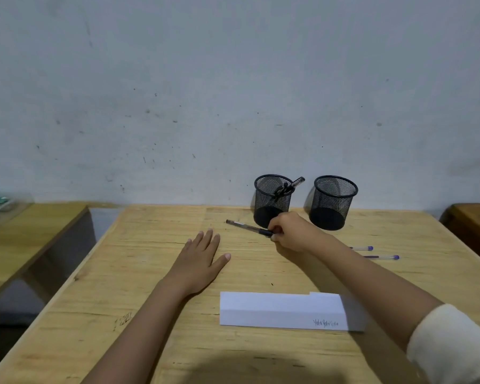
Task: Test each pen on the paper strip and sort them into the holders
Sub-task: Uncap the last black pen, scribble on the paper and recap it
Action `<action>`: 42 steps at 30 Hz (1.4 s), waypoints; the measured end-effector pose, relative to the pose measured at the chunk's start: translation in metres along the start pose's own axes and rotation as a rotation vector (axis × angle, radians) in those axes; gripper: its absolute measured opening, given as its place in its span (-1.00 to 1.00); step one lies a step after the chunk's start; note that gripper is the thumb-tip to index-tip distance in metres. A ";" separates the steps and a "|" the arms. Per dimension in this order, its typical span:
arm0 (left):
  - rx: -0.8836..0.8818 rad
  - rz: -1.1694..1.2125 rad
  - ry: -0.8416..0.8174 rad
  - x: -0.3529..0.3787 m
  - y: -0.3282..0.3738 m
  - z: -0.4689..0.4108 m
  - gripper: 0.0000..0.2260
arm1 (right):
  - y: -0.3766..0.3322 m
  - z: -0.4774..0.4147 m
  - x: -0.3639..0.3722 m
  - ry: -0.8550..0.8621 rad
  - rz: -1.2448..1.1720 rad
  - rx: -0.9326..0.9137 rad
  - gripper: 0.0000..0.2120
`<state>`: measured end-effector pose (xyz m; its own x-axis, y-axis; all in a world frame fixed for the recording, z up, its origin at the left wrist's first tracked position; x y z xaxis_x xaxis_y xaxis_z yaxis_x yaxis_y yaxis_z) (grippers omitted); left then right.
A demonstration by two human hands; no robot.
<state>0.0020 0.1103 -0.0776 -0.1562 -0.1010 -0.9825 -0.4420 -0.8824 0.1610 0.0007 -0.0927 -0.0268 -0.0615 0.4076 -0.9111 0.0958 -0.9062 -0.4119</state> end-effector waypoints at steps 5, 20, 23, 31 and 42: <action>-0.004 0.018 0.029 -0.001 0.001 0.001 -0.43 | -0.013 0.025 -0.021 0.080 -0.439 0.049 -0.88; -0.090 0.325 0.104 -0.022 0.016 0.020 -0.69 | -0.037 0.112 -0.046 0.351 -1.111 -0.009 -0.78; -0.075 0.639 0.300 -0.044 0.036 0.032 -0.72 | -0.031 0.121 -0.042 0.420 -1.118 -0.023 -0.78; 0.247 1.176 0.378 -0.075 0.097 0.056 -0.89 | -0.033 0.140 -0.037 0.508 -1.301 -0.030 -0.82; 0.272 1.248 0.391 -0.075 0.094 0.066 -0.93 | -0.031 0.141 -0.033 0.451 -1.441 -0.026 -0.86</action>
<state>-0.0865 0.0649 0.0173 -0.3405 -0.9327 -0.1189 -0.3571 0.0113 0.9340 -0.1401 -0.0938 0.0182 0.1857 0.9241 0.3340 0.2384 0.2874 -0.9277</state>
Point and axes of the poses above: each hand's wrist, its own z-axis away from the middle knuckle, its own x-axis out of the palm, y = z × x, the point moved 6 cm from there along -z, towards the middle knuckle, and after that the axes turned 7 degrees about -z, right-handed, at the moved point
